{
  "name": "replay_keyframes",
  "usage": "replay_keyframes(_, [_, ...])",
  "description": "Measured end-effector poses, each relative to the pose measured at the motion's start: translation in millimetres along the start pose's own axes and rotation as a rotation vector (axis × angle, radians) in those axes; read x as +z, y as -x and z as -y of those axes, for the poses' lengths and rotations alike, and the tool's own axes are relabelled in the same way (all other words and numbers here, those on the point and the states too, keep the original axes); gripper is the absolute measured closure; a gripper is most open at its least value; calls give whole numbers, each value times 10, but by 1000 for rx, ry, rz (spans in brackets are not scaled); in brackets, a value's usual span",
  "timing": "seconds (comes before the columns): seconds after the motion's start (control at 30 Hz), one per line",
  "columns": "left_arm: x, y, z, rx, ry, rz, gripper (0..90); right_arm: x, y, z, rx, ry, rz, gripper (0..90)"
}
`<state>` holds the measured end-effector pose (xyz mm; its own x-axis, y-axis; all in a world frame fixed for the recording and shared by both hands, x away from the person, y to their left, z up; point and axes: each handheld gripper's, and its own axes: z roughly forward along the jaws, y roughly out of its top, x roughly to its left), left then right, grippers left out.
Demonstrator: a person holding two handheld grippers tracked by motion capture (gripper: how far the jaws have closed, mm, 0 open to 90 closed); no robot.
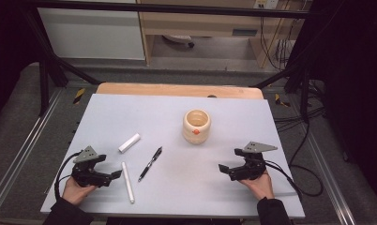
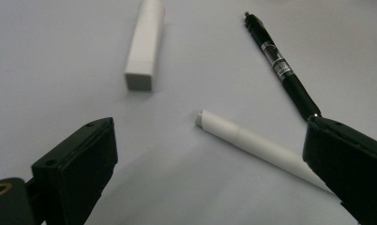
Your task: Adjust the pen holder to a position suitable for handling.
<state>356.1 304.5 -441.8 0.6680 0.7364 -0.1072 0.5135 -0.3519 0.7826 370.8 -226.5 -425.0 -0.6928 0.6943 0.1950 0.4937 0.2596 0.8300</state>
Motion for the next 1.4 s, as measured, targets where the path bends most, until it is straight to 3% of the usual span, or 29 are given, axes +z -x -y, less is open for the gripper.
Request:
replay_keyframes(0.3, [-11,-3,-1,3,2,-7,35,17,-66,-114,-12,13,8,23])
replay_keyframes(0.67, [-26,4,-7,9,6,-3,35,209,-228,-329,-12,16,-14,27])
replay_keyframes(1.03, [-19,9,-8,8,2,2,35,358,-356,-534,-83,-1,-20,31])
replay_keyframes(1.4, [-22,11,-8,14,-4,0,35,511,-394,-743,-116,-7,-12,43])
